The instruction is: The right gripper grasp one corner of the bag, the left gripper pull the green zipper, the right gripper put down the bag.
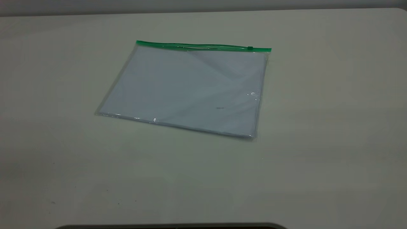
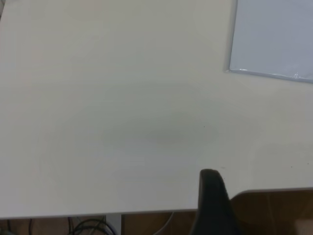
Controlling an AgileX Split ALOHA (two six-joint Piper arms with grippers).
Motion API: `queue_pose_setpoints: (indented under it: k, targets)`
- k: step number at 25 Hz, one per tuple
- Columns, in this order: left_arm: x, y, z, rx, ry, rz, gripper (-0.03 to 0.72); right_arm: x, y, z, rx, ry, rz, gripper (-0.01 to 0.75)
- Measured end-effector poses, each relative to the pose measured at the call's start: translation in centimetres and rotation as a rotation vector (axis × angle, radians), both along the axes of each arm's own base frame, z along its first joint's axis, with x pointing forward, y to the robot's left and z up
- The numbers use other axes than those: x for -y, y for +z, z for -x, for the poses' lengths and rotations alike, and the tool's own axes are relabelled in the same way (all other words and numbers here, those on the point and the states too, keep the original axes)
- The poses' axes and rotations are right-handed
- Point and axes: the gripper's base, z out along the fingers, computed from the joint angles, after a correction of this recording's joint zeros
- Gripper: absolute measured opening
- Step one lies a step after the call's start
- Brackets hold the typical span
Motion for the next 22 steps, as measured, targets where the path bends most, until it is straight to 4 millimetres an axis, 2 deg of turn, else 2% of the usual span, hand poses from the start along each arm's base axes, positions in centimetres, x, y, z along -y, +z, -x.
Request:
queue_pose_setpoints:
  k: [18,22]
  targets:
    - [0.0,0.0,0.0,0.0,0.0,0.0,0.554,-0.12,0.0,0.01,-0.001,0.009,-0.011,0.435]
    - [0.0,0.1,-0.07,0.01,0.0,0.0,0.554,-0.93,0.28,-0.28,0.004,0.068,-0.083,0.435]
